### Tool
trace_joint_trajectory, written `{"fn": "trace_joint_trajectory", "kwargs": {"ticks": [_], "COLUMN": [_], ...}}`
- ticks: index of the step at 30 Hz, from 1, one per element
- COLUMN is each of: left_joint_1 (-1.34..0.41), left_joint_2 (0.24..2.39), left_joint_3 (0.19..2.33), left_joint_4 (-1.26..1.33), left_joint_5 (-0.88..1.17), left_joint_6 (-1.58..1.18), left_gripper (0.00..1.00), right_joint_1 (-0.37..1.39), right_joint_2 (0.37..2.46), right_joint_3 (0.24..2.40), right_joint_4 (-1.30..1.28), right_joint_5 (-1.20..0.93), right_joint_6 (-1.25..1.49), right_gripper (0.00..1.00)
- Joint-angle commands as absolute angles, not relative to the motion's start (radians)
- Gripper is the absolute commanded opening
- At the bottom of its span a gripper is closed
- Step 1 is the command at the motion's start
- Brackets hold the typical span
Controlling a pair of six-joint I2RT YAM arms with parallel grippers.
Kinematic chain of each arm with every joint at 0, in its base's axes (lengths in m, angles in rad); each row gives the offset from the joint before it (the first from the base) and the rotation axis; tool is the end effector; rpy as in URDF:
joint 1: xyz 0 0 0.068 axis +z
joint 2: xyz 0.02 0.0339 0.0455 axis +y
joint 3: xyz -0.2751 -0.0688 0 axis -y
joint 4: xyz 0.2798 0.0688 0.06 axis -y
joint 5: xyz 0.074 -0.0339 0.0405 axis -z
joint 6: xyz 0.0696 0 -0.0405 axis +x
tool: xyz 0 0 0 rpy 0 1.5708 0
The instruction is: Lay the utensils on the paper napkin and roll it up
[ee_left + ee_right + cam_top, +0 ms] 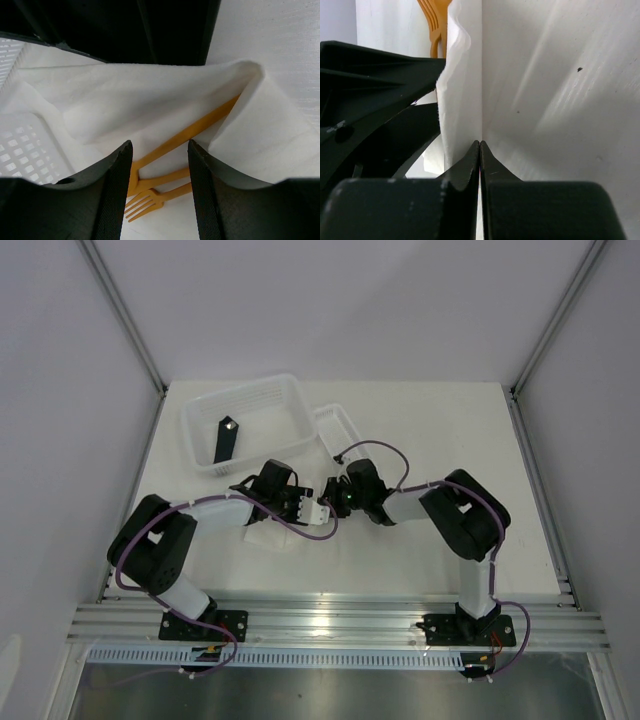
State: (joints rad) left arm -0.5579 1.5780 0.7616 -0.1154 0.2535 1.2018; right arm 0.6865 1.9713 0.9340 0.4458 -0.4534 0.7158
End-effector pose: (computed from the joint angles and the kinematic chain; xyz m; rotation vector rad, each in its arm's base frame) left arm 0.2806 -0.1957 0.1123 1.9611 1.4871 -0.0398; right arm 0.3168 0.2990 0.0803 -0.2572 2.3795 1.2354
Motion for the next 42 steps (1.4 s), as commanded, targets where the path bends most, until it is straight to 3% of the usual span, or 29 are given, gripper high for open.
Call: {"fn": "trace_joint_trajectory", "kwargs": {"ticks": [1,10,26,42], "left_joint_1": [-0.568,-0.568,-0.526,-0.476], "left_joint_2": [1.574,1.572,1.568,1.451], "left_joint_3": [0.792,0.788,0.837,0.847], "left_joint_4": [-0.101,-0.097,-0.080,-0.241], "left_joint_5": [0.261,0.256,0.176,0.307], "left_joint_6": [1.180,1.173,1.111,1.069], "left_gripper": [0.52,0.51,0.49,0.46], "right_joint_1": [0.696,0.726,0.739,0.759], "right_joint_2": [1.887,1.819,1.888,1.919], "right_joint_3": [0.917,0.985,0.974,0.986], "right_joint_4": [0.457,0.273,0.379,0.393], "right_joint_5": [-0.431,-0.308,-0.440,-0.445], "right_joint_6": [0.675,0.551,0.643,0.644], "right_gripper": [0.00,0.00,0.00,0.00]}}
